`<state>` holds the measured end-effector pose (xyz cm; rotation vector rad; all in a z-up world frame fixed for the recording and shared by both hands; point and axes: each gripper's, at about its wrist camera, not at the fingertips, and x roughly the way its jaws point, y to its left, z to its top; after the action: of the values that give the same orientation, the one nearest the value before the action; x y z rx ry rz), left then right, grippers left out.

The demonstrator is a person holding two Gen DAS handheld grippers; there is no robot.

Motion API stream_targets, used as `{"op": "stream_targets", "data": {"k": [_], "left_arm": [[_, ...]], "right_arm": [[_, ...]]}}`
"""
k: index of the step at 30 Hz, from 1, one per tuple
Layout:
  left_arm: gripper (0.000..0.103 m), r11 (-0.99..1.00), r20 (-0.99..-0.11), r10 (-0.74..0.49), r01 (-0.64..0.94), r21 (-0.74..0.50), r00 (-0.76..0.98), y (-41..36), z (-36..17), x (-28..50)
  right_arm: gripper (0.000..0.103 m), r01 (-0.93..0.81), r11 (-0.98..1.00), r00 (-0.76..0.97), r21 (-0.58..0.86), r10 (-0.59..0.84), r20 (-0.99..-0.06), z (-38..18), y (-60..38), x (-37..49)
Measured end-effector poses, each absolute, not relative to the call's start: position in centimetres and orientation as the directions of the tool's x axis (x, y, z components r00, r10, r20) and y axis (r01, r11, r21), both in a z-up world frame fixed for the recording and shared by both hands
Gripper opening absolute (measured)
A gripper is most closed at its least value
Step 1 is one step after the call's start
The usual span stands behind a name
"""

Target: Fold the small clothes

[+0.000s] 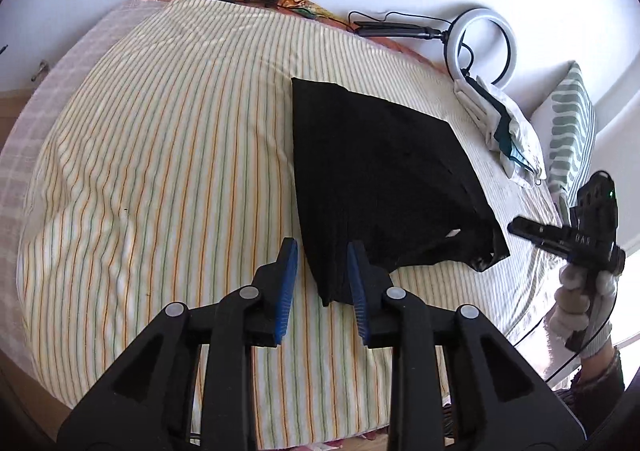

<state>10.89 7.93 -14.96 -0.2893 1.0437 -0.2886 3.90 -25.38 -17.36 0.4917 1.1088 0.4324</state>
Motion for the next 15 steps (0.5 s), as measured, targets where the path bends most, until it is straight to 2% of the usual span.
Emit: {"op": "stream_targets", "data": {"k": [5, 8, 10, 11, 12, 15], "left_arm": [[0.025, 0.93, -0.821, -0.358, 0.092, -0.355, 0.445, 7.8, -16.1, 11.1], [0.025, 0.924, -0.827, -0.372, 0.082, -0.374, 0.422, 7.7, -16.8, 11.1], [0.025, 0.919, -0.828, -0.384, 0.078, -0.387, 0.409, 7.7, -17.1, 10.9], [0.025, 0.919, -0.832, -0.385, 0.081, -0.386, 0.4, 7.4, -17.5, 10.9], [0.025, 0.921, -0.836, -0.382, 0.086, -0.38, 0.393, 7.1, -17.7, 10.9], [0.022, 0.932, -0.849, -0.361, 0.104, -0.348, 0.386, 6.2, -18.2, 10.7]], "right_arm": [[0.033, -0.052, 0.775, 0.299, 0.63, 0.614, -0.731, -19.8, -25.3, 2.8], [0.035, -0.036, 0.716, 0.279, 0.697, 0.677, -0.681, -20.7, -25.3, 2.1], [0.026, -0.035, 0.695, 0.284, 0.718, 0.696, -0.66, -20.8, -25.0, 2.1], [0.014, -0.037, 0.69, 0.286, 0.723, 0.7, -0.654, -20.7, -24.8, 2.2], [0.009, -0.046, 0.686, 0.281, 0.726, 0.707, -0.649, -20.6, -24.4, 2.3], [0.003, -0.091, 0.709, 0.31, 0.699, 0.687, -0.657, -19.4, -23.2, 2.2]]}}
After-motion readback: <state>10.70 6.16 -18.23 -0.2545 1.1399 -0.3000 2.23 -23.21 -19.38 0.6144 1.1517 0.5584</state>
